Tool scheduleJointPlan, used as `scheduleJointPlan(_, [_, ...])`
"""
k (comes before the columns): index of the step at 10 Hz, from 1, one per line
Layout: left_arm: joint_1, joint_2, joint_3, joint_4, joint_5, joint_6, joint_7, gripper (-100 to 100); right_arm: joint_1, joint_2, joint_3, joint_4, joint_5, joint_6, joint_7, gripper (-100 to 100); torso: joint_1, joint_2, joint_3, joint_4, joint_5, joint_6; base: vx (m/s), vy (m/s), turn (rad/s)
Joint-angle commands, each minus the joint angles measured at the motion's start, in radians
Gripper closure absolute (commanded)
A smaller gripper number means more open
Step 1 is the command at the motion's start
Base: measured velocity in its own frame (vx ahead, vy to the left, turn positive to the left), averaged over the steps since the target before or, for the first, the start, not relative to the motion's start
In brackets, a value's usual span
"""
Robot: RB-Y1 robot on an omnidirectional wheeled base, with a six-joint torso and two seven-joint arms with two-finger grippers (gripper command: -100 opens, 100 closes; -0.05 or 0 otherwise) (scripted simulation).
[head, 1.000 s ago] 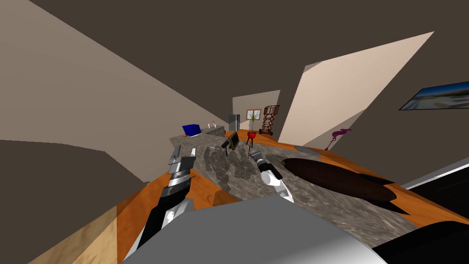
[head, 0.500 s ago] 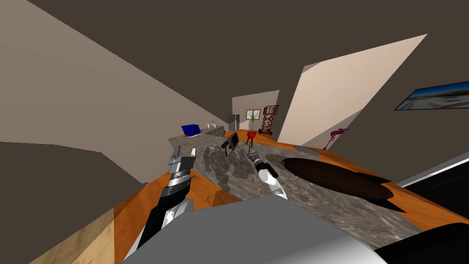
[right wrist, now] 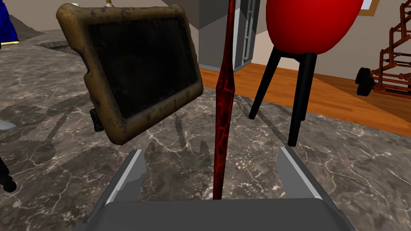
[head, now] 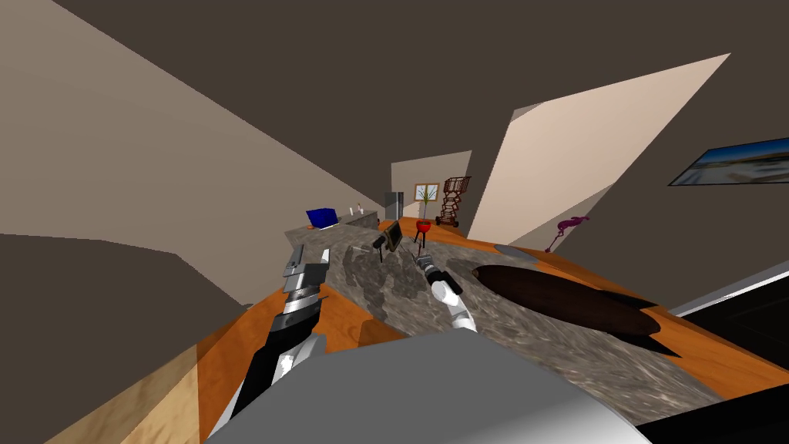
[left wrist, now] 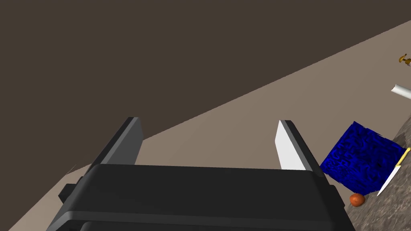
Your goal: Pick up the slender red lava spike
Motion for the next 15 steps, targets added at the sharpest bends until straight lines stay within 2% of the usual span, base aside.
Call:
scheduleJointPlan(1, [0.000, 0.000, 0.000, 0.000, 0.000, 0.000, 0.000, 0, -0.050, -0.014, -0.005, 0.050, 0.002, -0.032, -0.016, -100, 0.000, 0.000, 0.000, 0.000, 0.000, 0.000, -0.094, -0.029, 0.047])
scheduleJointPlan(2, [0.000, 0.000, 0.000, 0.000, 0.000, 0.000, 0.000, 0, -0.077, -0.014, -0.005, 0.085, 0.002, -0.032, -0.016, -100, 0.000, 0.002, 0.001, 0.000, 0.000, 0.000, -0.085, -0.018, 0.020])
scheduleJointPlan(3, [0.000, 0.000, 0.000, 0.000, 0.000, 0.000, 0.000, 0, -0.083, -0.014, -0.005, 0.114, 0.002, -0.032, -0.016, -100, 0.000, 0.002, 0.001, 0.001, 0.000, 0.000, -0.035, -0.007, -0.007])
scheduleJointPlan(4, [0.000, 0.000, 0.000, 0.000, 0.000, 0.000, 0.000, 0, -0.122, -0.024, -0.008, 0.139, 0.005, -0.060, -0.029, -100, 0.001, 0.000, 0.000, 0.000, 0.000, 0.000, -0.052, -0.015, 0.036])
scheduleJointPlan(5, [0.000, 0.000, 0.000, 0.000, 0.000, 0.000, 0.000, 0, -0.152, -0.024, -0.008, 0.171, 0.005, -0.060, -0.029, -100, 0.001, 0.000, 0.000, 0.000, 0.000, 0.000, -0.062, -0.017, 0.031])
scheduleJointPlan(6, [0.000, 0.000, 0.000, 0.000, 0.000, 0.000, 0.000, 0, -0.153, -0.024, -0.008, 0.204, 0.005, -0.060, -0.029, -100, 0.001, 0.000, 0.000, 0.000, 0.000, 0.000, -0.031, -0.009, 0.005])
scheduleJointPlan(7, [0.000, 0.000, 0.000, 0.000, 0.000, 0.000, 0.000, 0, -0.198, -0.033, -0.012, 0.239, 0.008, -0.087, -0.042, -100, 0.001, -0.001, -0.001, 0.000, 0.000, 0.000, -0.054, -0.012, 0.036])
scheduleJointPlan(8, [0.000, 0.000, 0.000, 0.000, 0.000, 0.000, 0.000, 0, -0.223, -0.033, -0.012, 0.270, 0.008, -0.087, -0.042, -100, 0.001, 0.000, 0.000, 0.000, 0.000, 0.000, -0.059, -0.011, 0.033])
scheduleJointPlan(9, [0.000, 0.000, 0.000, 0.000, 0.000, 0.000, 0.000, 0, -0.223, -0.033, -0.012, 0.292, 0.008, -0.087, -0.042, -100, 0.001, 0.000, 0.000, 0.000, 0.000, 0.000, -0.031, -0.011, 0.000])
scheduleJointPlan(10, [0.000, 0.000, 0.000, 0.000, 0.000, 0.000, 0.000, 0, -0.275, -0.043, -0.015, 0.335, 0.011, -0.115, -0.055, -100, 0.001, -0.001, -0.001, 0.000, 0.000, 0.000, -0.066, -0.022, 0.052])
scheduleJointPlan(11, [0.000, 0.000, 0.000, 0.000, 0.000, 0.000, 0.000, 0, -0.294, -0.043, -0.015, 0.368, 0.011, -0.115, -0.055, -100, 0.000, 0.000, 0.000, 0.000, 0.000, 0.000, -0.068, -0.019, 0.026])
scheduleJointPlan(12, [0.000, 0.000, 0.000, 0.000, 0.000, 0.000, 0.000, 0, -0.294, -0.043, -0.015, 0.380, 0.011, -0.115, -0.055, -100, 0.000, 0.001, 0.000, 0.000, 0.000, 0.000, -0.032, -0.007, -0.007])
scheduleJointPlan(13, [0.000, 0.000, 0.000, 0.000, 0.000, 0.000, 0.000, 0, -0.340, -0.053, -0.019, 0.418, 0.015, -0.143, -0.068, -100, 0.001, -0.001, 0.000, 0.000, 0.000, 0.000, -0.058, -0.003, 0.045])
scheduleJointPlan(14, [0.000, 0.000, 0.000, 0.000, 0.000, 0.000, 0.000, 0, -0.364, -0.053, -0.019, 0.443, 0.015, -0.143, -0.068, -100, 0.001, 0.000, 0.000, 0.000, 0.000, 0.000, -0.069, -0.014, 0.022])
scheduleJointPlan(15, [0.000, 0.000, 0.000, 0.000, 0.000, 0.000, 0.000, 0, -0.364, -0.053, -0.019, 0.469, 0.015, -0.143, -0.068, -100, 0.001, 0.001, 0.000, 0.000, 0.000, 0.000, -0.034, -0.014, -0.002])
